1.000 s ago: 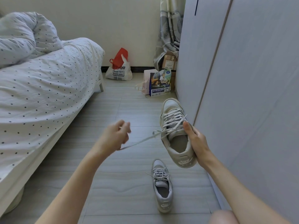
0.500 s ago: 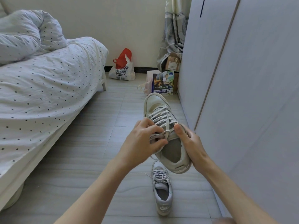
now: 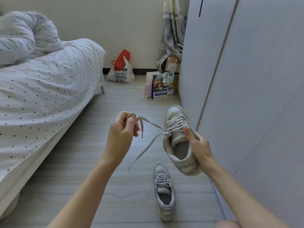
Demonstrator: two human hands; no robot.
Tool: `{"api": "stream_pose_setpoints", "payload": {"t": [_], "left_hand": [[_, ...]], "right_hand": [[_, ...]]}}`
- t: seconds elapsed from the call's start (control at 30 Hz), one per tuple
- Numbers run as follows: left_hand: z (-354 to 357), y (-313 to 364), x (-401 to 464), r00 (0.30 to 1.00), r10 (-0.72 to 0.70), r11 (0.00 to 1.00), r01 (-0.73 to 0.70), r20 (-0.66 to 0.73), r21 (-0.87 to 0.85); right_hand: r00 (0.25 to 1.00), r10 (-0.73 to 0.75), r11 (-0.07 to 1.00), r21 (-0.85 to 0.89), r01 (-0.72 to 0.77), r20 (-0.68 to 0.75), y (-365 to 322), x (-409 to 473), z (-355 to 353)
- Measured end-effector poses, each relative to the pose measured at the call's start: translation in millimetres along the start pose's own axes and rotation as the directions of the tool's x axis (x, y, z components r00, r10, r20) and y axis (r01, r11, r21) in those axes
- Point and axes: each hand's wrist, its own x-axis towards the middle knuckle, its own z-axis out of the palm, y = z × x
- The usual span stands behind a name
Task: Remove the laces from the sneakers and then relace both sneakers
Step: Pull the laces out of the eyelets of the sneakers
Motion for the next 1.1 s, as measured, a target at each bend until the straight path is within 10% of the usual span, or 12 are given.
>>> {"api": "stream_pose_setpoints", "payload": {"t": [0.17, 0.4, 0.6, 0.77, 0.97, 1.1], "left_hand": [[-7, -11, -10, 0.892, -0.229, 0.596, -0.188, 0.390, 0.780], [18, -5, -17, 0.906, 0.156, 0.769, -0.362, 0.393, 0.527], [31, -1, -17, 0.913, 0.221, 0.788, -0.375, 0.343, 0.488], [27, 11, -13, 0.945, 0.002, 0.987, -0.055, 0.327, 0.153], [12, 10, -14, 0.887, -0.106, 0.912, -0.095, 0.450, 0.400], [4, 6, -15, 0.665, -0.465, 0.747, -0.059, 0.584, 0.662]], "right_hand": [[0.996, -0.006, 1.000, -0.009, 0.006, -0.084, 1, 1, -10], [0.990, -0.133, 0.991, -0.008, 0.133, 0.043, -14, -14, -4], [0.974, -0.181, 0.983, 0.055, 0.175, 0.134, -25, -25, 17], [0.969, -0.205, 0.977, -0.024, 0.210, 0.139, -21, -19, 19], [0.989, -0.137, 0.990, -0.021, 0.139, 0.057, -10, -5, 11], [0.993, -0.113, 0.987, -0.116, 0.111, -0.012, -1, -1, 3]]}}
